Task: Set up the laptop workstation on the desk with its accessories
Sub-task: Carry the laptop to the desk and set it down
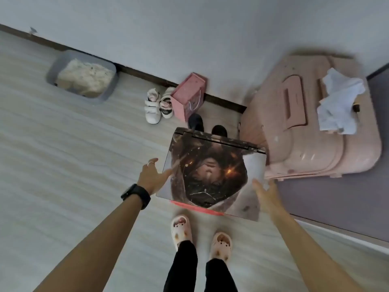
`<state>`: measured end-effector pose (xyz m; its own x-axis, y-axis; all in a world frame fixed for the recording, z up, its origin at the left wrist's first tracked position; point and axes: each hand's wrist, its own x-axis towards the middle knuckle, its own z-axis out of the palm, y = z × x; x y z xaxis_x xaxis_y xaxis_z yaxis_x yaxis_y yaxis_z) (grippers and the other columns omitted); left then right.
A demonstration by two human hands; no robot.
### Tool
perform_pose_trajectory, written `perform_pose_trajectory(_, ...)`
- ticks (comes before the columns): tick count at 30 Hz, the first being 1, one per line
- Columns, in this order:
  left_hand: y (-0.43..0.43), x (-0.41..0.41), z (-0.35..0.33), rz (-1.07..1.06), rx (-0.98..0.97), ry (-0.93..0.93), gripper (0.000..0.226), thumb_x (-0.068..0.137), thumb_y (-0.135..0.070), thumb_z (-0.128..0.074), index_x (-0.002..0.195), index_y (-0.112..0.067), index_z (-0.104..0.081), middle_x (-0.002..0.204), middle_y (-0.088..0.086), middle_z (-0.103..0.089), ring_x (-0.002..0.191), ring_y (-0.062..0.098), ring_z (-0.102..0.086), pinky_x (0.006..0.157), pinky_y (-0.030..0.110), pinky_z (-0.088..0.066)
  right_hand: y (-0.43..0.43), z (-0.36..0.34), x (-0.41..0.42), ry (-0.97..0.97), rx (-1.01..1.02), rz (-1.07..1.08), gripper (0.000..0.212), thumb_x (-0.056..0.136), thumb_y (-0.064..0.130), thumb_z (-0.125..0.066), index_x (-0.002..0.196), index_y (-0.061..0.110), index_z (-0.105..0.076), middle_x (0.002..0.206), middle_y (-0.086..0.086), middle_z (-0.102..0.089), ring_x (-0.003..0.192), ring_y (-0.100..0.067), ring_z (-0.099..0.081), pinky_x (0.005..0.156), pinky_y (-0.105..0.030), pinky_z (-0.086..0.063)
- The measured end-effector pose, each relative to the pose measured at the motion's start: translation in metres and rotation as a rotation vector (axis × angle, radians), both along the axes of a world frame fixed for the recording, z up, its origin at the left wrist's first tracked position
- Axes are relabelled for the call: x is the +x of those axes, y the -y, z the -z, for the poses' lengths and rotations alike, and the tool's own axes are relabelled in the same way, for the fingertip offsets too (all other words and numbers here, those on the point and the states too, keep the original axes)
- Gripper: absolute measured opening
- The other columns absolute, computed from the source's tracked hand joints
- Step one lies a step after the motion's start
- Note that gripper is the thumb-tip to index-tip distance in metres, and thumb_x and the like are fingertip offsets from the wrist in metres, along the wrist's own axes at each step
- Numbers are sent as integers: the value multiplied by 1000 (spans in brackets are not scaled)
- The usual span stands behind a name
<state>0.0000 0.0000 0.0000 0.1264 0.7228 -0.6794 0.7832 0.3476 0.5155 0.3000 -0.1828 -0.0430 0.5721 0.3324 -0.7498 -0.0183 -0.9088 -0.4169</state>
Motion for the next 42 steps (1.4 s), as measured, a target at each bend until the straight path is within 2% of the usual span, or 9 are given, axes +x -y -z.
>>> perform_pose_trajectory(3, -18, 9, 40, -75, -95, 51, 109, 67, -67, -68, 152, -12, -26, 152, 18, -37, 135, 34, -43, 109, 43, -40, -9, 31, 12, -89, -72, 108, 91, 82, 77, -45, 148, 14, -43, 145, -11, -54, 126, -36, -54, 108, -54, -44)
perform_pose_trajectory(9, -16, 27, 94, -306, -130, 178, 52, 92, -40, -64, 132, -8, -53, 122, 8, -63, 108, 26, -60, 86, 33, -46, -26, 57, 15, -78, -60, 291, 91, 88, 72, -53, 154, 12, -35, 153, -11, -45, 138, -36, -45, 114, -51, -36)
perform_pose_trajectory(17, 10, 5, 72, -546, -190, 223, 58, 86, -52, -67, 116, -3, -62, 110, 10, -68, 99, 23, -64, 68, 26, -47, -13, 20, -22, 49, 4, 311, 85, 88, 70, -57, 144, 6, -46, 125, -7, -55, 106, -26, -51, 90, -41, -42)
perform_pose_trajectory(24, 62, -86, -25, -690, -102, 124, 92, 62, -87, -61, 114, -11, -63, 111, 7, -67, 102, 26, -62, 94, 43, -52, -42, -92, -76, 120, 90, -35, 89, 75, 81, -61, 130, 11, -58, 126, -10, -64, 112, -33, -59, 97, -44, -47)
perform_pose_trajectory(27, 92, -127, -85, -757, -6, 97, 77, 72, -82, -58, 108, -13, -63, 104, 4, -67, 97, 24, -62, 88, 39, -51, -58, -161, -110, 177, 155, -275, 82, 78, 79, -61, 130, 16, -60, 123, -6, -65, 118, -33, -59, 98, -40, -45)
perform_pose_trajectory(30, 133, -188, -172, -943, 104, 163, 57, 79, -72, -61, 93, -17, -66, 96, 4, -69, 94, 24, -64, 85, 39, -54, -76, -256, -169, 193, 282, -555, 70, 87, 70, -57, 123, 11, -62, 106, -2, -61, 110, -31, -58, 84, -31, -34)
perform_pose_trajectory(33, 173, -250, -251, -1125, 236, 238, 41, 80, -66, -66, 86, -26, -63, 93, -2, -68, 92, 17, -65, 81, 32, -53, -93, -329, -240, 192, 355, -772, 82, 87, 77, -50, 123, 3, -59, 108, -8, -60, 111, -36, -58, 82, -38, -37)
perform_pose_trajectory(38, 264, -374, -342, -1368, 430, 156, 64, 76, -75, -62, 94, -14, -66, 89, -1, -68, 81, 14, -64, 65, 29, -49, -91, -422, -390, 182, 558, -1066, 84, 85, 79, -47, 121, 5, -60, 121, -16, -66, 115, -38, -59, 87, -42, -42)
perform_pose_trajectory(42, 331, -486, -382, -1491, 518, 13, 89, 58, -93, -58, 84, -8, -67, 77, -1, -66, 74, 23, -63, 72, 39, -52, -75, -461, -530, 140, 656, -1249, 93, 77, 88, -45, 121, 8, -61, 121, -15, -68, 114, -38, -61, 93, -43, -51)
